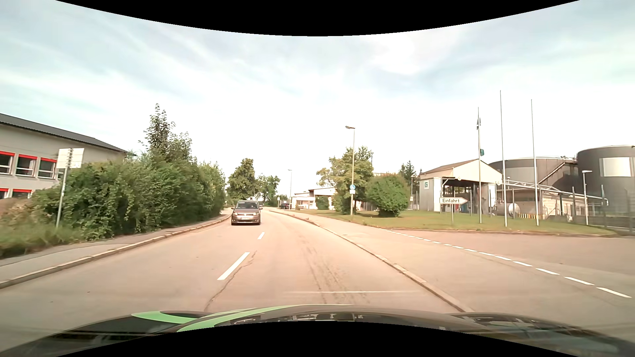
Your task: Follow the waypoints while adhering to traffic rules and regulations
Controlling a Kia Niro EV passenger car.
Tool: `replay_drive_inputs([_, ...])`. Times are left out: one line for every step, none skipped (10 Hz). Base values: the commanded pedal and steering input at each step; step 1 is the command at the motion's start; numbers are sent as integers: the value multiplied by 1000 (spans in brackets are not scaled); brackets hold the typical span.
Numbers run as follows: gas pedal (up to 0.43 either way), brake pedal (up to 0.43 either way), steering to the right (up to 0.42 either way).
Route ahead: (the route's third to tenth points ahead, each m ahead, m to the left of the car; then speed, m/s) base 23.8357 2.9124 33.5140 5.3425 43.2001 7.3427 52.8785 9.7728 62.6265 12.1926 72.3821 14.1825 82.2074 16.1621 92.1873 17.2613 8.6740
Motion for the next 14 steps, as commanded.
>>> replay_drive_inputs([268, 0, -33])
replay_drive_inputs([268, 0, -36])
replay_drive_inputs([268, 0, -38])
replay_drive_inputs([268, 0, -41])
replay_drive_inputs([268, 0, -45])
replay_drive_inputs([268, 0, -48])
replay_drive_inputs([268, 0, -48])
replay_drive_inputs([268, 0, -48])
replay_drive_inputs([268, 0, -49])
replay_drive_inputs([268, 0, -49])
replay_drive_inputs([268, 0, -49])
replay_drive_inputs([268, 0, -49])
replay_drive_inputs([260, 0, -48])
replay_drive_inputs([260, 0, -48])
